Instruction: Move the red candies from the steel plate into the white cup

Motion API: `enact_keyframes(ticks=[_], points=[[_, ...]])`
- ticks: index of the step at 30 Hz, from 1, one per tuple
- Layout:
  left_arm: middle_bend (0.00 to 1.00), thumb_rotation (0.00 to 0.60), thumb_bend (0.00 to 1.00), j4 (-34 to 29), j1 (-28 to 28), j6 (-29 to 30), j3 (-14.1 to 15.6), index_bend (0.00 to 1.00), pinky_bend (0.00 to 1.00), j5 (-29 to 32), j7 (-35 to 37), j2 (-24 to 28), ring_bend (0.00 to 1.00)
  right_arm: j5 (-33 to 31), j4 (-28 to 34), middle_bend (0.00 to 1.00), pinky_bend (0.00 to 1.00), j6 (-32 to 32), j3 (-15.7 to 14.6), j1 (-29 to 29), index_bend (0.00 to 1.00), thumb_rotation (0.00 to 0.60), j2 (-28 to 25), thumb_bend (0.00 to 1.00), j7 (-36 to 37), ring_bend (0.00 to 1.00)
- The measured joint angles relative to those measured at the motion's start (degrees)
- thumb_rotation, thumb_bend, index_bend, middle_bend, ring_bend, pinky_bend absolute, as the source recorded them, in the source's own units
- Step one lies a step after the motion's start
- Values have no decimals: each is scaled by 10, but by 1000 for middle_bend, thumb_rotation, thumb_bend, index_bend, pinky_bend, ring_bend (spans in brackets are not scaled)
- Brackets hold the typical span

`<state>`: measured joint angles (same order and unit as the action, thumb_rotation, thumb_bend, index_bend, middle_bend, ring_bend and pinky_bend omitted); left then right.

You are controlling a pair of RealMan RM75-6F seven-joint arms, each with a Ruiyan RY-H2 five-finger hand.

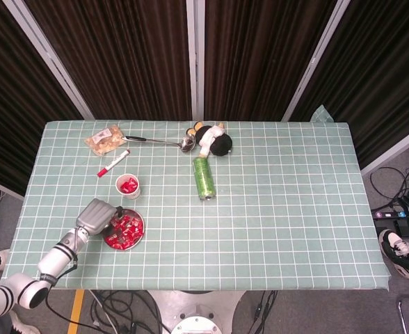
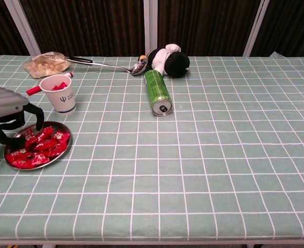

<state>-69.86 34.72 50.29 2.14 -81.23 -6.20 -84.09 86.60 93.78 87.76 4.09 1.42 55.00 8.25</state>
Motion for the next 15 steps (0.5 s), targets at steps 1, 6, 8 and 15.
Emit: enact_keyframes(ticks=[1,6,8,15], points=[[1000,600,327,1,0,-1,0,487,1000,1,-3,0,926,0,0,60,145,0,0,0,17,600,0,199,0,0],[1000,600,321,-6,-3,1,-3,485,1000,7,-3,5,924,-1,0,60,144,-1,0,0,17,600,0,198,-1,0],[1000,600,318,-12,-5,6,-4,483,1000,7,-5,9,923,-1,0,59,144,-1,0,0,17,600,0,198,-1,0],[1000,600,310,-2,-6,-3,0,483,1000,7,-5,3,922,-1,0,60,146,-1,1,0,17,600,1,199,-1,0]])
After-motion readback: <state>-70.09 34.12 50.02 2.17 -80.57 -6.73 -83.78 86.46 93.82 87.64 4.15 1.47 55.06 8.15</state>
